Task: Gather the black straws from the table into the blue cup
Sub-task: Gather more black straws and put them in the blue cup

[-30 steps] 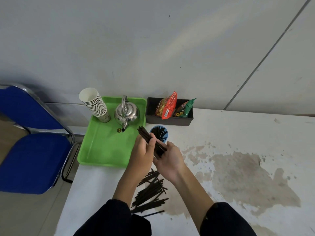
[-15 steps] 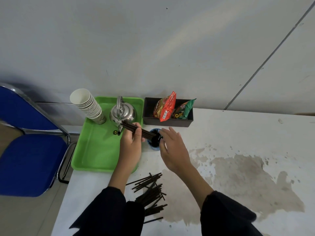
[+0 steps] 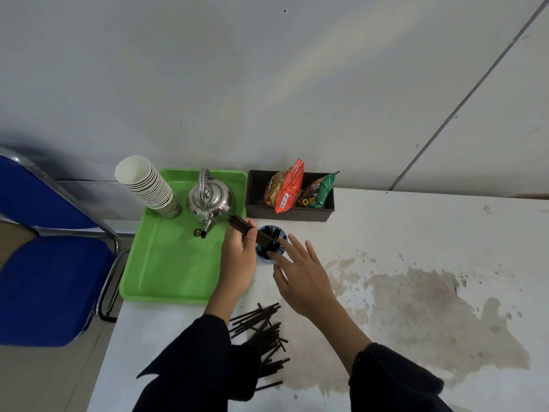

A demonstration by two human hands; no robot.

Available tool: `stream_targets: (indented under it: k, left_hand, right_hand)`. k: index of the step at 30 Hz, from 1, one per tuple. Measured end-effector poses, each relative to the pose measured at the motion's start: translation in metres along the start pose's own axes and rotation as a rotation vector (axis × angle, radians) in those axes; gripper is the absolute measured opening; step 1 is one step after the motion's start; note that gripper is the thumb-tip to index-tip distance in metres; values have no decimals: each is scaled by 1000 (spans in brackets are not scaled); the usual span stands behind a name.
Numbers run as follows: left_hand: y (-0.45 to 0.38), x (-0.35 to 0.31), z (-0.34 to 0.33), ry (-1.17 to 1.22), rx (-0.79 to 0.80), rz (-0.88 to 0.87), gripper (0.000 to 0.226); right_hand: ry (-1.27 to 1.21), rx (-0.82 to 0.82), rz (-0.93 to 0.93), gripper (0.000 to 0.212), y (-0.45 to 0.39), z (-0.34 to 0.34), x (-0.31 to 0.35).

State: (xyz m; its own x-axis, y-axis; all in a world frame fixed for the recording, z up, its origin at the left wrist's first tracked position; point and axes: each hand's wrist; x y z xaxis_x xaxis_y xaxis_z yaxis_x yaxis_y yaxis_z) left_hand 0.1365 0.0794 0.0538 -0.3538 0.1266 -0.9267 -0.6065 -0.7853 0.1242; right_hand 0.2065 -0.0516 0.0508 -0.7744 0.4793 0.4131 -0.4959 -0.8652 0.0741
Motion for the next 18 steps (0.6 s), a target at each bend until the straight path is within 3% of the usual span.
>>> stream_targets:
  k: [8, 12, 14, 16, 18]
  left_hand:
    - [-1, 25, -13, -252, -47, -69, 17]
    - [2, 31, -21, -392, -83, -57, 58]
    - [2, 34, -24, -405, -110, -10, 68]
    - [3, 35, -26, -392, -95, 52, 65]
    - [4, 35, -26, -350, -43, 114, 46]
  right_hand:
    - [-69, -51, -66, 47, 7, -4, -4]
    - [-29, -37, -58, 57, 9, -9, -8]
    - [-39, -33, -61, 60, 8, -10, -8]
    - [-64, -37, -64, 62, 7, -10, -9]
    - [-90, -43, -62, 64, 8, -9, -8]
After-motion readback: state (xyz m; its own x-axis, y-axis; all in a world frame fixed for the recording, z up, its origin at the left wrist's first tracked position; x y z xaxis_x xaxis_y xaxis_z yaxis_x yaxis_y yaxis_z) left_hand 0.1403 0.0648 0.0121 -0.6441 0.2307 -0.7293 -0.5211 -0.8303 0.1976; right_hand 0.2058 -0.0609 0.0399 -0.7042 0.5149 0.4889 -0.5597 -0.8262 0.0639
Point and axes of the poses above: each hand's wrist, its own y-axis away from the middle knuckle, its own z-axis out of the back of the hand, x = y × z, and after that the axes turned 1 degree about x, right-handed
